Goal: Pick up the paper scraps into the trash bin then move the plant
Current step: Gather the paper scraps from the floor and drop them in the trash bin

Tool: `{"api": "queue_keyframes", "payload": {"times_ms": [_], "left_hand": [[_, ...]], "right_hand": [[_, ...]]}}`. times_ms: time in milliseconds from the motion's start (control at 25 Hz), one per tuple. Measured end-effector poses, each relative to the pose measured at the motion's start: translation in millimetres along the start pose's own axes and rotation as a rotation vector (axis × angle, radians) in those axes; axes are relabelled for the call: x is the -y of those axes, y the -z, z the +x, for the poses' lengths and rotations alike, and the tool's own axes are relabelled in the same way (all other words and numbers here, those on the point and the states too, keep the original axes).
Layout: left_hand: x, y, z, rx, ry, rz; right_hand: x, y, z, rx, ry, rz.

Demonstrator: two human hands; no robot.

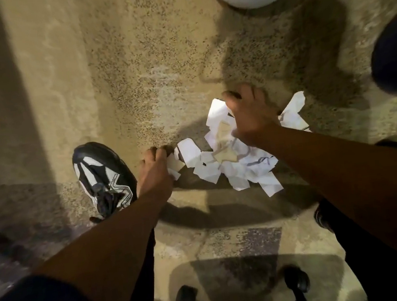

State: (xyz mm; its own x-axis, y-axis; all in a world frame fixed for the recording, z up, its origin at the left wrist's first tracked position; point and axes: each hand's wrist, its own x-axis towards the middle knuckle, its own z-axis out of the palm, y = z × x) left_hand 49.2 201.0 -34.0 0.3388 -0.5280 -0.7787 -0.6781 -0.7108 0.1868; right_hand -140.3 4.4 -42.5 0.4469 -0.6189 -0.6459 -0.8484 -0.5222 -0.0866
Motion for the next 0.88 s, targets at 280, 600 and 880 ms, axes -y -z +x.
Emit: {"api": "queue_keyframes", "payload": {"times_ms": [280,600,880], "left_hand": [[15.0,12.6,12.1,0.069,-0.108,-0.093],[-22.2,20.8,13.4,0.098,-0.682,0.213],[-47.3,12.0,38.6,0.129,-0.711,0.3]], "right_hand": [[-16.7,2.3,2.2,-0.024,0.117,0.217],[-15.0,23.4,3.3,-0.018,0.223,0.292],[-7.1,20.8,-2.0,0.003,0.224,0.306]]}}
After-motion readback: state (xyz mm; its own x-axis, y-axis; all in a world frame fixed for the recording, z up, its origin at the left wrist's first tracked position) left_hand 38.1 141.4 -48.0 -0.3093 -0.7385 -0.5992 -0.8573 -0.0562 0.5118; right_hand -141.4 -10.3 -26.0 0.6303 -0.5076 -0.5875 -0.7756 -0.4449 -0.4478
